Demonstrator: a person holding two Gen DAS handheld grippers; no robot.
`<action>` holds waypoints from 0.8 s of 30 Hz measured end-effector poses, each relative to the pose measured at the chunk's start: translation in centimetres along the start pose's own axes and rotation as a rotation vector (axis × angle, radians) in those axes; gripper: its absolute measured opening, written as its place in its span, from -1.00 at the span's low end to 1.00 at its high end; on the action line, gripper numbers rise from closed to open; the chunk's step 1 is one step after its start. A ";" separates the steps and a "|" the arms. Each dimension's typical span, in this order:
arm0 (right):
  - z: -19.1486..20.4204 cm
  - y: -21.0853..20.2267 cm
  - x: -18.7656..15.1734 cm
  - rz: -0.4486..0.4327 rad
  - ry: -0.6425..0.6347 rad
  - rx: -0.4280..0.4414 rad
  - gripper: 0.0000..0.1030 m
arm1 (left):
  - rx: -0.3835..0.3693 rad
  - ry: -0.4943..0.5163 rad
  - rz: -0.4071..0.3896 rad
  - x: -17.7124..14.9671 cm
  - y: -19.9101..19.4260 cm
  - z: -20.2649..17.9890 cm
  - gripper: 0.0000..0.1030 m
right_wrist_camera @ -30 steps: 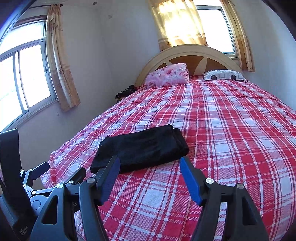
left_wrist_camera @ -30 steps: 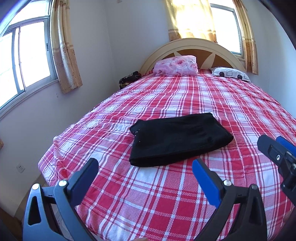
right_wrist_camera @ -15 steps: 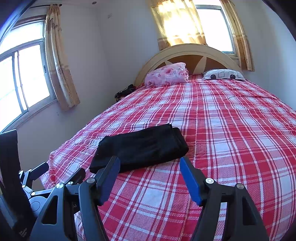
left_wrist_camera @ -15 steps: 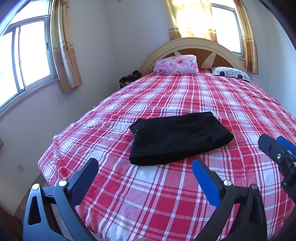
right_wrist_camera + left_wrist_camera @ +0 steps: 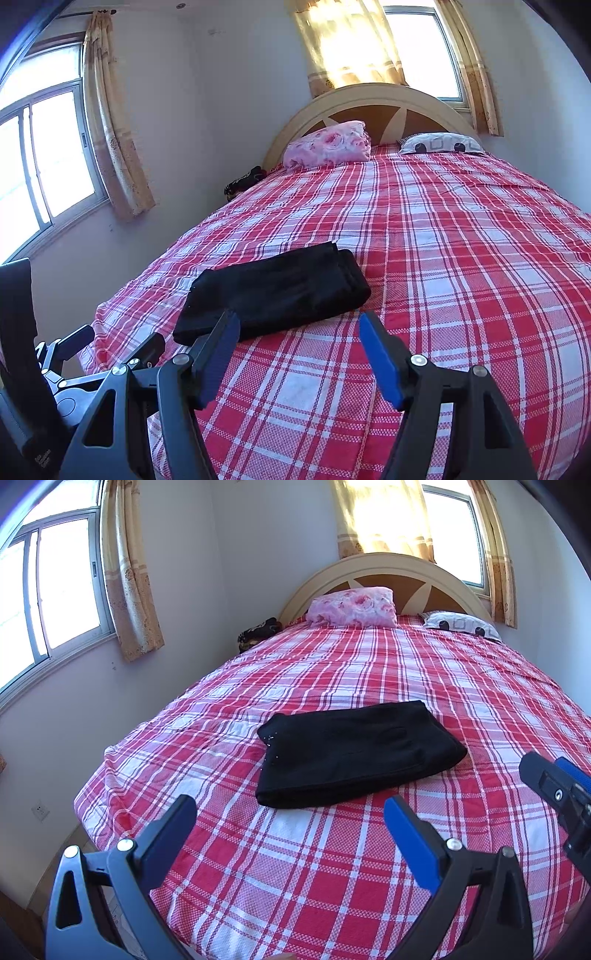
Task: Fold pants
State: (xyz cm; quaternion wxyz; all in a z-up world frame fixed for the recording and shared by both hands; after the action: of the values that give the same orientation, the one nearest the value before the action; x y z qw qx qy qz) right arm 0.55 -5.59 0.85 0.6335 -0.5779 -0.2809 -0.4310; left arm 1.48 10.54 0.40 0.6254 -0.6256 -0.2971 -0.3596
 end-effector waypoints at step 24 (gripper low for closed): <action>-1.1 0.9 -0.3 0.028 0.024 -0.027 0.34 | -0.052 -0.039 0.049 0.0 1.3 -0.2 1.00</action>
State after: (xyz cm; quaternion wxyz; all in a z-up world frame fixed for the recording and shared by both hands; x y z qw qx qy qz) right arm 1.04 -6.64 -0.03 0.6351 -0.5850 -0.2592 -0.4326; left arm 2.58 10.25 -0.33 0.6117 -0.6556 -0.2841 -0.3395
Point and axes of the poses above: each gripper's, at about its wrist camera, not at the fingertips, and y roughly the way its jaws point, z to its left, x to its top, the point moved 3 cm from there along y, roughly the way its jaws point, and after that the axes turned 9 degrees about -x, right-handed, at the moved point
